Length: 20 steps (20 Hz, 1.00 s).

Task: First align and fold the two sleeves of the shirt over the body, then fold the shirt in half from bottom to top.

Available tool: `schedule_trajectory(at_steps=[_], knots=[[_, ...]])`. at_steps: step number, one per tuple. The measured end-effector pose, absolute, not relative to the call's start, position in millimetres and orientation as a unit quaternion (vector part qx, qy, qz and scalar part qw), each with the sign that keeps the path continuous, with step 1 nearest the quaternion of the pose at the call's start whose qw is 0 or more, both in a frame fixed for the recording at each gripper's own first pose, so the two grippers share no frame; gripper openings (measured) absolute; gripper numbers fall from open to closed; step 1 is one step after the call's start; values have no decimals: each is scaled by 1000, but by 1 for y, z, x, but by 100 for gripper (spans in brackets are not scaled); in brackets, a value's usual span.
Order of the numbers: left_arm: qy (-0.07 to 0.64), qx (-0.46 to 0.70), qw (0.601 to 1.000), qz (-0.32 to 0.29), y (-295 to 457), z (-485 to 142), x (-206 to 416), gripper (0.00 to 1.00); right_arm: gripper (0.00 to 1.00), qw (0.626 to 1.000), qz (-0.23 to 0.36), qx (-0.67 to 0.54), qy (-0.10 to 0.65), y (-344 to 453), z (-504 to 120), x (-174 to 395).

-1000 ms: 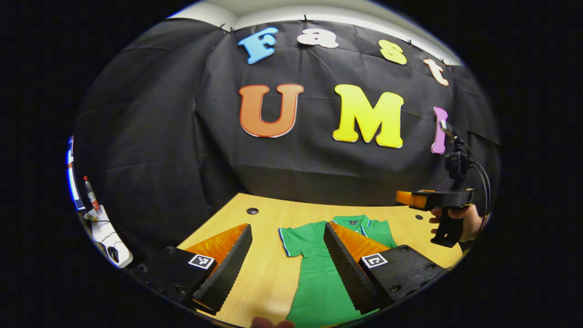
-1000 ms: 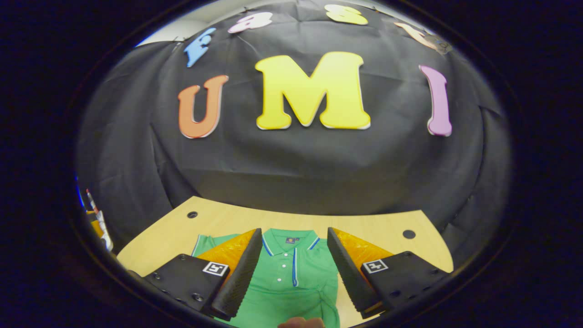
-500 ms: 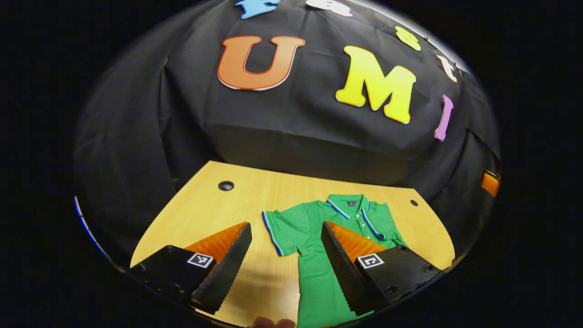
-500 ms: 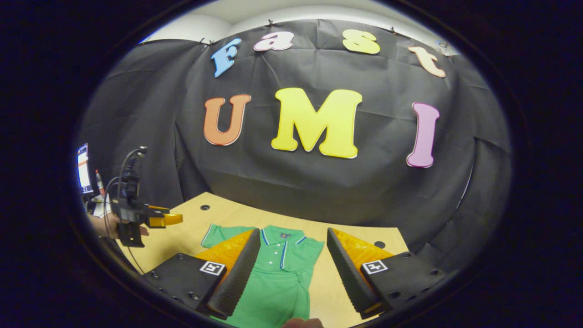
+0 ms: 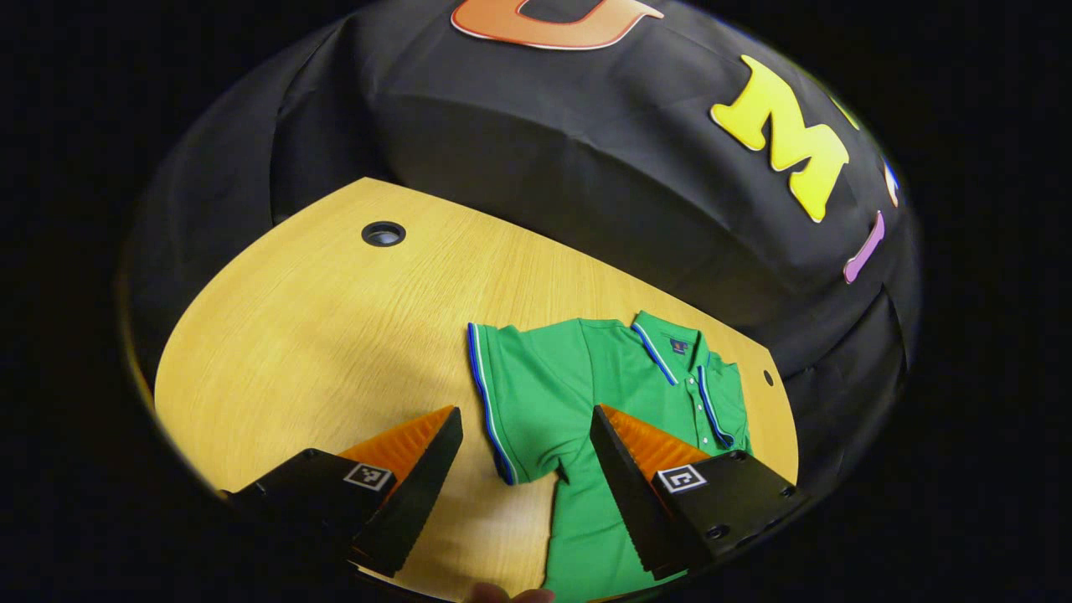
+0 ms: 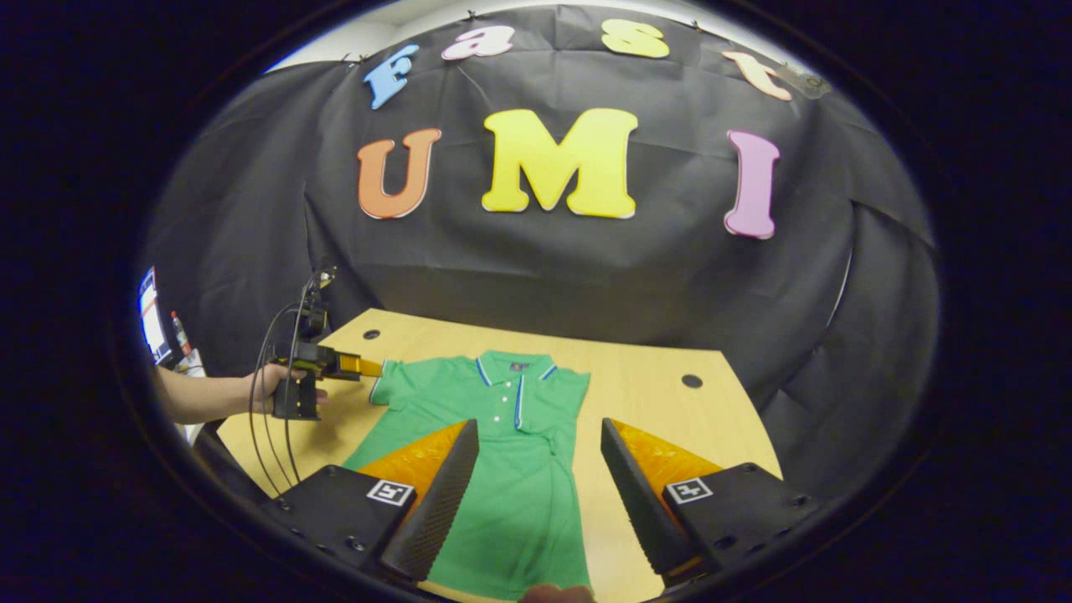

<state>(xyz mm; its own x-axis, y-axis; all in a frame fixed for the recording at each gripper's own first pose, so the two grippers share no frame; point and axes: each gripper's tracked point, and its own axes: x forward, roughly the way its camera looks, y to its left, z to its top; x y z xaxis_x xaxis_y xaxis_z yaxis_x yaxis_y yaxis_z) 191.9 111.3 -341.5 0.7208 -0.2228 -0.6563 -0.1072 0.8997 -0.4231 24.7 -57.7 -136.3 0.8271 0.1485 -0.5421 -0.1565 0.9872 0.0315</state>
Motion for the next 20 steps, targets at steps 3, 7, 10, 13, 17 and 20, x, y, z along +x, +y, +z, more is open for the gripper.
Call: schedule_trajectory(at_steps=[3, 7, 10, 13, 17, 20], knots=[[376, -230, 897, -30, 109, -354, 204, 99, 90, 945, 73, 8, 318, -58, -159, 7], [384, -220, 896, -30, 103, -368, 214, 99, 93, 945, 60, 15, 323, -67, -163, 12], [382, -213, 899, -32, 101, -369, 218, 98, 90, 945, 50, 18, 324, -75, -165, 16], [379, -212, 901, -20, 98, -374, 218, 100, 90, 944, 36, 27, 327, -79, -169, 17], [364, -162, 917, 22, 105, -385, 218, 37, 90, 948, 24, 14, 318, -88, -169, 19], [366, -142, 920, 18, 99, -383, 221, 18, 93, 946, 5, 23, 322, -101, -175, 16]])
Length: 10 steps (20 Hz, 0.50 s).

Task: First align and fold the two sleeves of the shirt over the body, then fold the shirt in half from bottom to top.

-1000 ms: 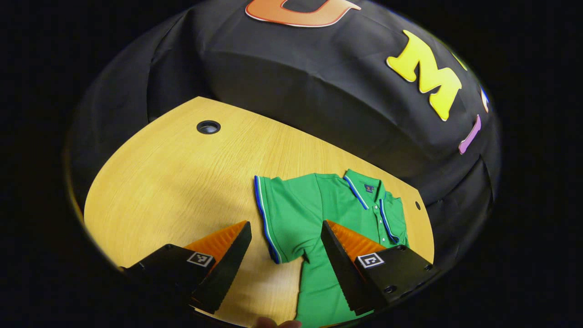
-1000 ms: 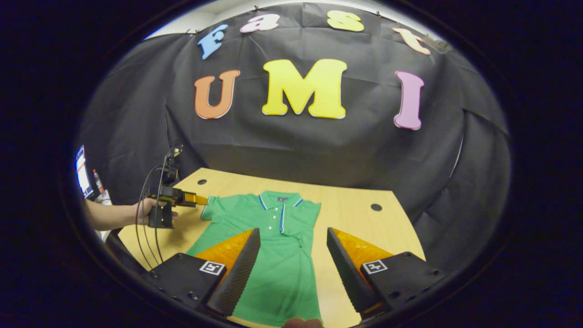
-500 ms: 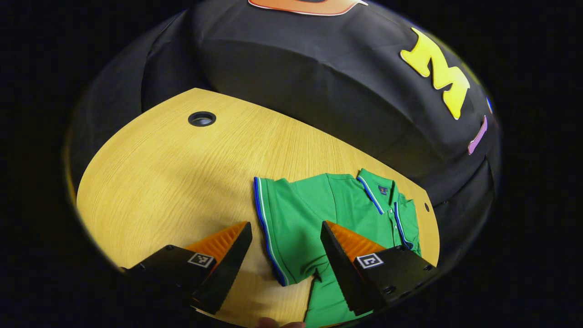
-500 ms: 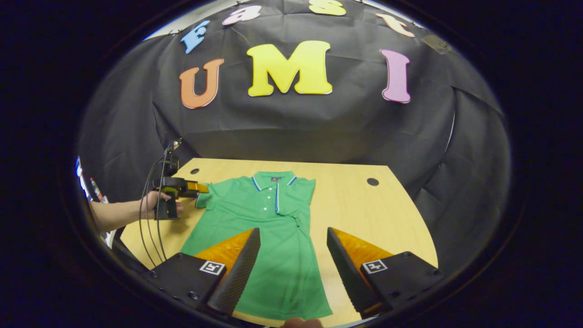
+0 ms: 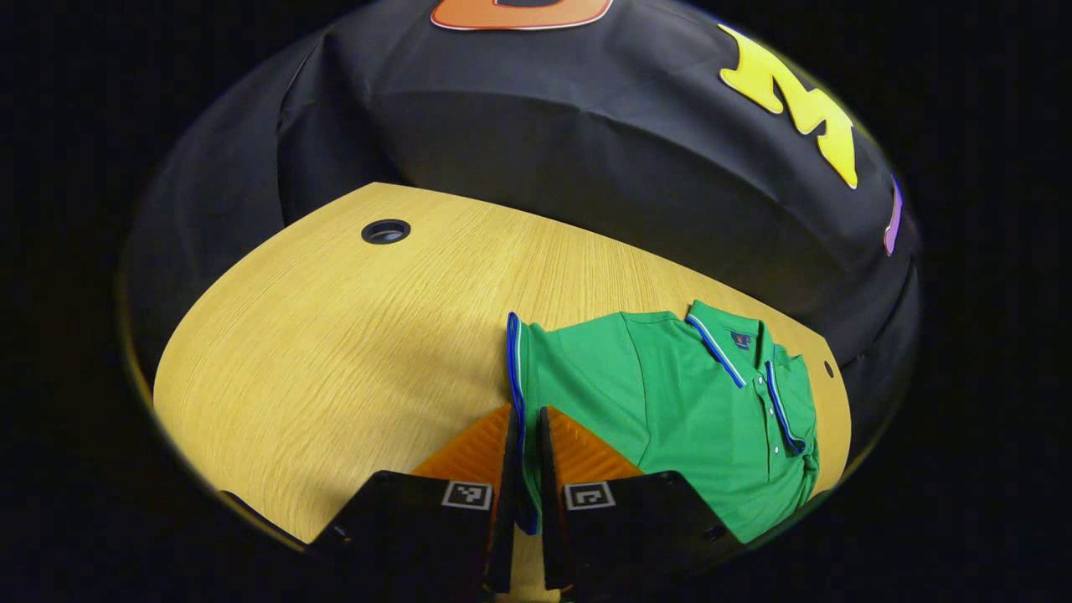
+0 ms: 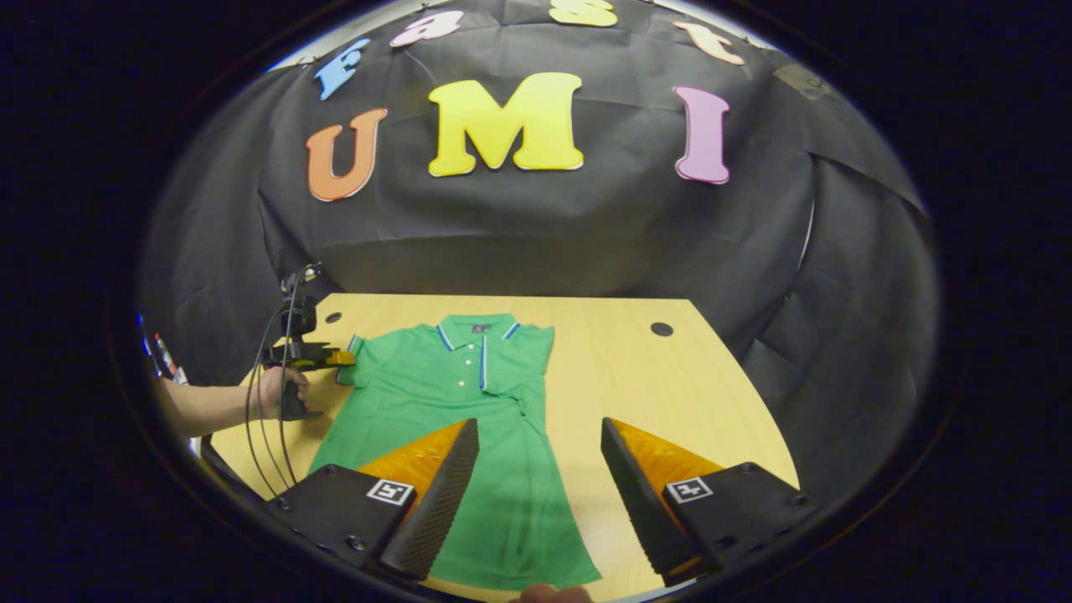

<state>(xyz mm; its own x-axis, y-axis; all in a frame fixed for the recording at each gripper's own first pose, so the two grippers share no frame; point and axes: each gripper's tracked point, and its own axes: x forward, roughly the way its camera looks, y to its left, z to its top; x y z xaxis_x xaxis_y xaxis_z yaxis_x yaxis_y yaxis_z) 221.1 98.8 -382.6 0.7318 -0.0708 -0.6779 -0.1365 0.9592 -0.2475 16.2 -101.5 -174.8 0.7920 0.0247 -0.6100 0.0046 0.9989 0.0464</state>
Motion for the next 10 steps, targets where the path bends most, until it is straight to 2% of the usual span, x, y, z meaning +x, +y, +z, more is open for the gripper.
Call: schedule_trajectory(at_steps=[1, 3, 5, 10], knots=[[366, -143, 919, 16, 97, -382, 223, 10, 93, 946, -1, 27, 322, -106, -176, 16], [364, -173, 915, 10, 89, -373, 225, 4, 90, 948, -11, 30, 318, -116, -175, 16], [346, -170, 923, 9, 94, -359, 231, 4, 93, 949, -14, 36, 312, -118, -173, 18], [319, -168, 933, -8, 88, -316, 237, 3, 93, 953, -15, 47, 299, -123, -168, 17]])
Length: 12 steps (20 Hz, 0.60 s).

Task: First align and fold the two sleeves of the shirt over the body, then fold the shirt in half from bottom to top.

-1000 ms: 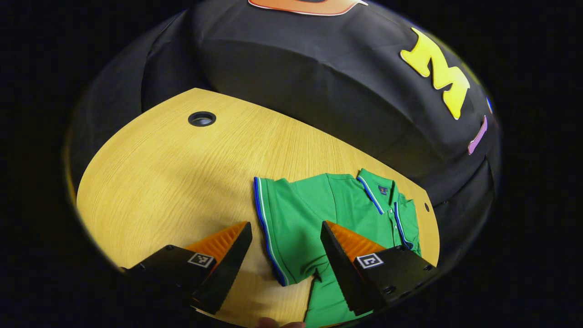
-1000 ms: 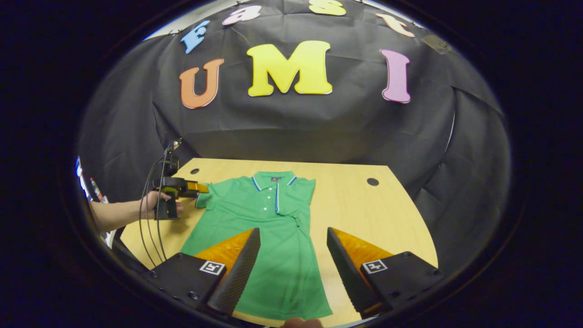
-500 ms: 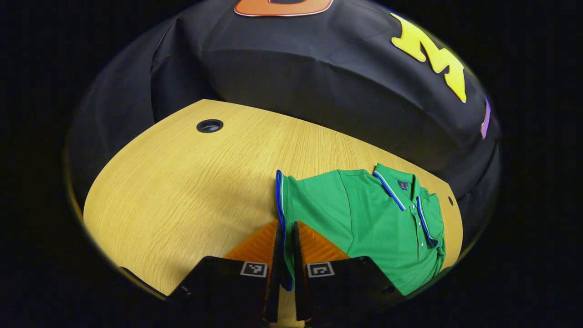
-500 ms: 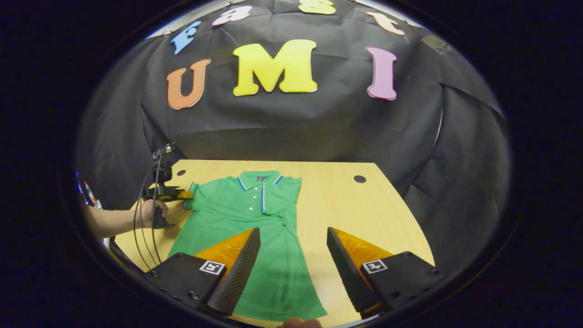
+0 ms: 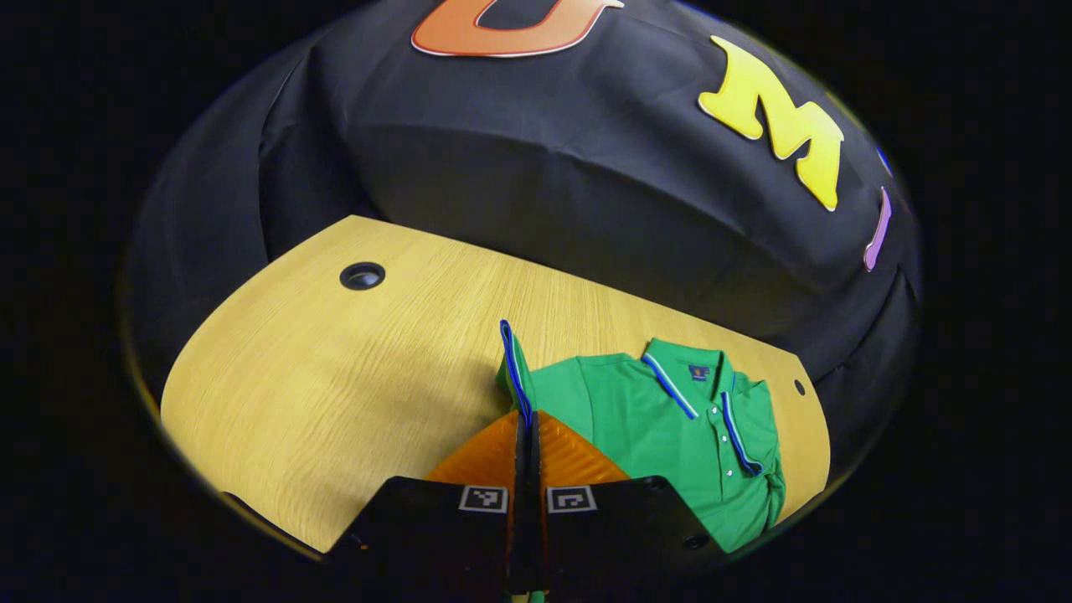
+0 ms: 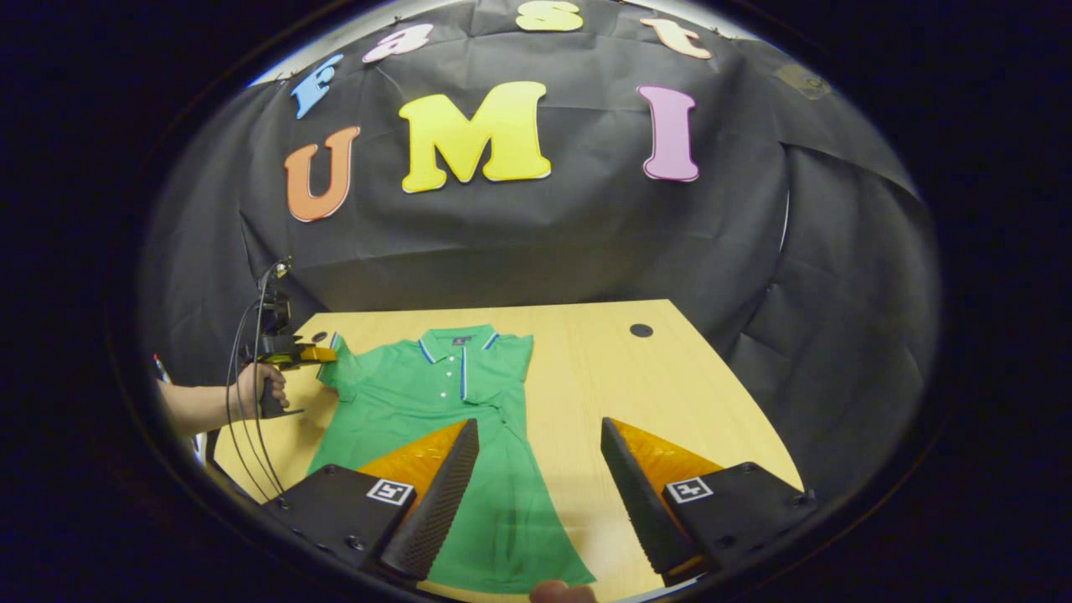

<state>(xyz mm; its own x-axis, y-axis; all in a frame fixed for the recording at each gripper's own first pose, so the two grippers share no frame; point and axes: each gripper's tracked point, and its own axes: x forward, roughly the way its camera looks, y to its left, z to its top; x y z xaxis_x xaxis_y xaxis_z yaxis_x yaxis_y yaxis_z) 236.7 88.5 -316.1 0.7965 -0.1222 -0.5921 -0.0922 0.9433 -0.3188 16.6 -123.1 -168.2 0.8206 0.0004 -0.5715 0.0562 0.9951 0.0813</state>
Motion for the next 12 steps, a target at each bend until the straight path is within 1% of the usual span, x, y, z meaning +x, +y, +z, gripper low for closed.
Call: schedule_trajectory(at_steps=[1, 2, 3, 4, 5, 6, 9, 10, 11, 12], knots=[[316, -170, 933, -11, 84, -309, 237, 3, 93, 953, -13, 48, 297, -123, -166, 16], [313, -170, 934, -15, 79, -302, 237, 3, 91, 955, -12, 47, 294, -125, -165, 16], [315, -165, 935, -19, 74, -297, 238, 3, 93, 956, -13, 44, 291, -127, -162, 16], [315, -163, 935, -22, 68, -293, 238, 3, 93, 957, -14, 44, 285, -130, -160, 15], [314, -164, 935, -28, 57, -287, 238, 3, 96, 959, -13, 45, 279, -131, -156, 16], [314, -161, 935, -34, 48, -282, 239, 3, 93, 961, -17, 42, 274, -136, -154, 15], [312, -145, 937, -57, 14, -269, 241, 3, 93, 964, -26, 42, 260, -147, -148, 10], [314, -134, 938, -60, 4, -268, 243, 3, 91, 965, -30, 46, 255, -152, -147, 8], [316, -121, 939, -64, -7, -270, 245, 4, 96, 965, -36, 48, 254, -158, -147, 6], [320, -111, 938, -69, -20, -272, 247, 3, 93, 965, -42, 50, 254, -165, -148, 2]])
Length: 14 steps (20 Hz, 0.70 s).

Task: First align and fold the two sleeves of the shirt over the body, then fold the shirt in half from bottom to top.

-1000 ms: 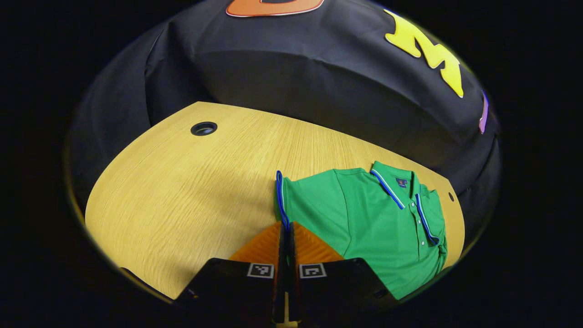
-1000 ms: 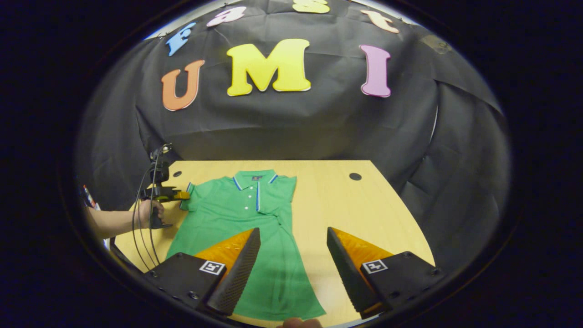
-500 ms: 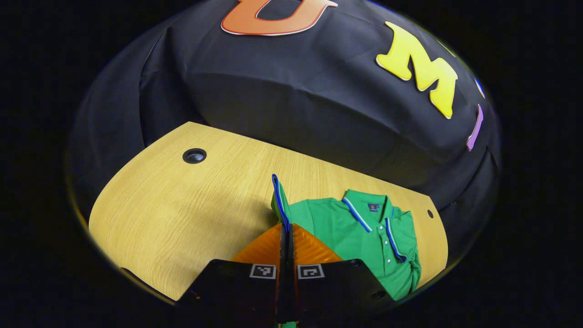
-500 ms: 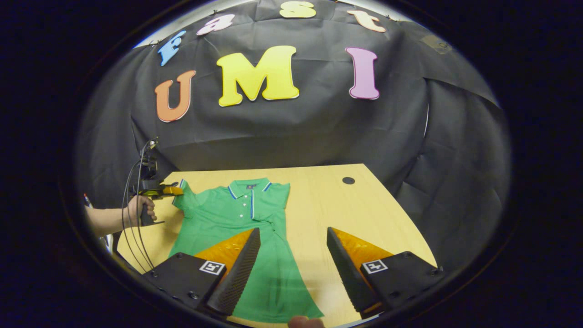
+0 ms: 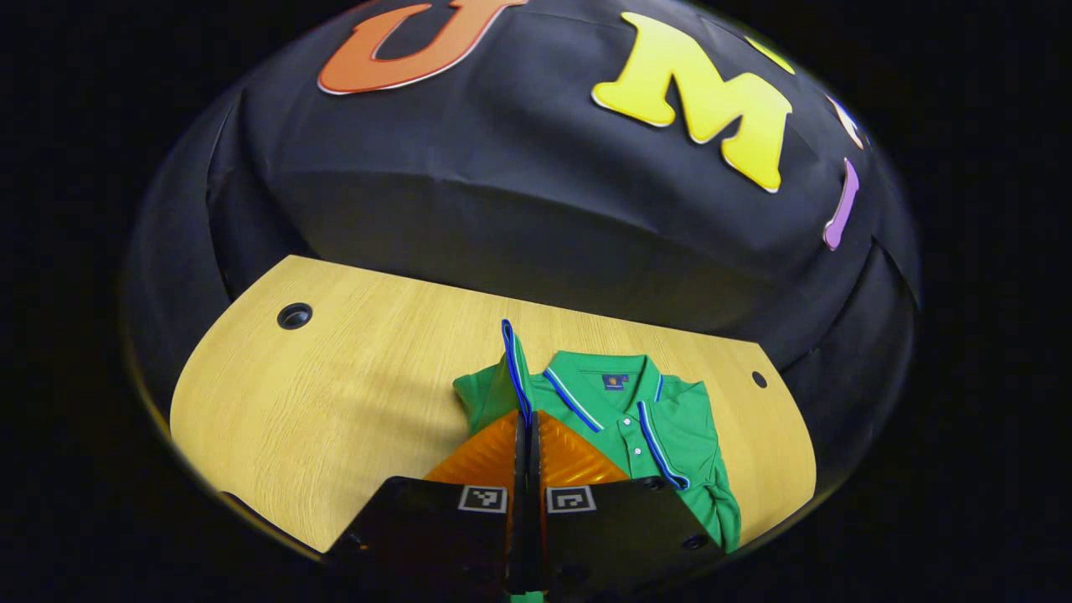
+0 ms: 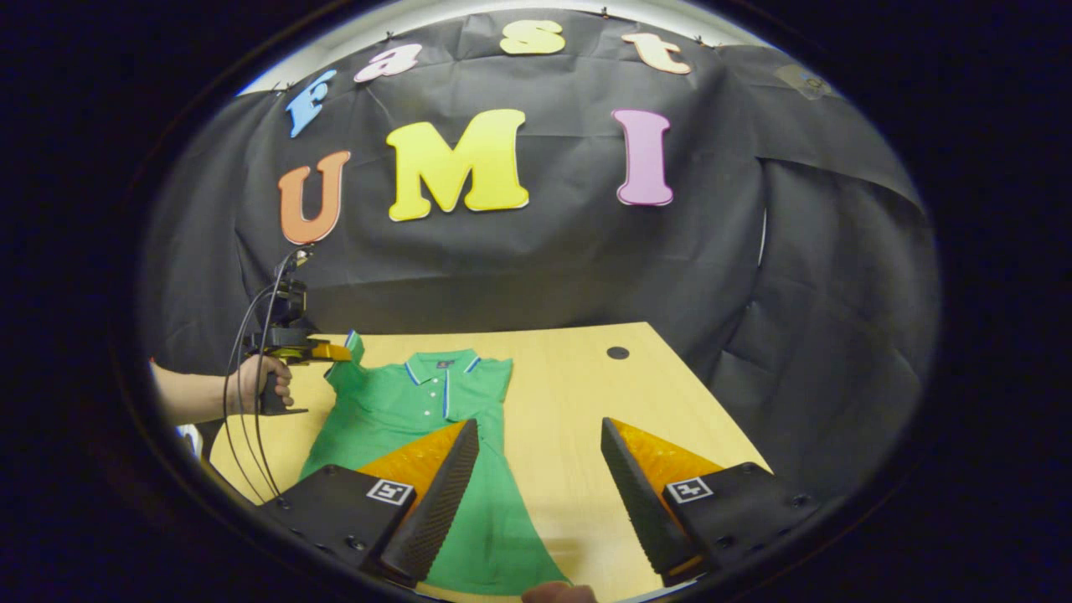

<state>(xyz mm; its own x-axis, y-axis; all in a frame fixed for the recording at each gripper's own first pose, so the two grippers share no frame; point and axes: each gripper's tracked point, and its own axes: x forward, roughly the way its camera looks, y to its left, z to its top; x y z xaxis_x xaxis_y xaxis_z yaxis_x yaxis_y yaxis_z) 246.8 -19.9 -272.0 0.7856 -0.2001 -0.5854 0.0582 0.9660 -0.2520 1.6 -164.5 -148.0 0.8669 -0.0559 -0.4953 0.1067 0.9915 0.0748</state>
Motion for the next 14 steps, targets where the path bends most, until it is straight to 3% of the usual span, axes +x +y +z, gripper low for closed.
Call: schedule_trajectory(at_steps=[8, 11, 13, 14], knots=[[346, -88, 929, -93, -98, -303, 254, 6, 93, 959, -84, 74, 259, -205, -153, -26], [342, -93, 930, -94, -110, -302, 253, 15, 90, 960, -79, 73, 258, -204, -151, -26], [334, -82, 936, -77, -103, -298, 251, 55, 91, 963, -69, 71, 251, -196, -148, -27], [329, -81, 938, -74, -98, -291, 247, 56, 93, 964, -63, 69, 247, -192, -147, -27]])
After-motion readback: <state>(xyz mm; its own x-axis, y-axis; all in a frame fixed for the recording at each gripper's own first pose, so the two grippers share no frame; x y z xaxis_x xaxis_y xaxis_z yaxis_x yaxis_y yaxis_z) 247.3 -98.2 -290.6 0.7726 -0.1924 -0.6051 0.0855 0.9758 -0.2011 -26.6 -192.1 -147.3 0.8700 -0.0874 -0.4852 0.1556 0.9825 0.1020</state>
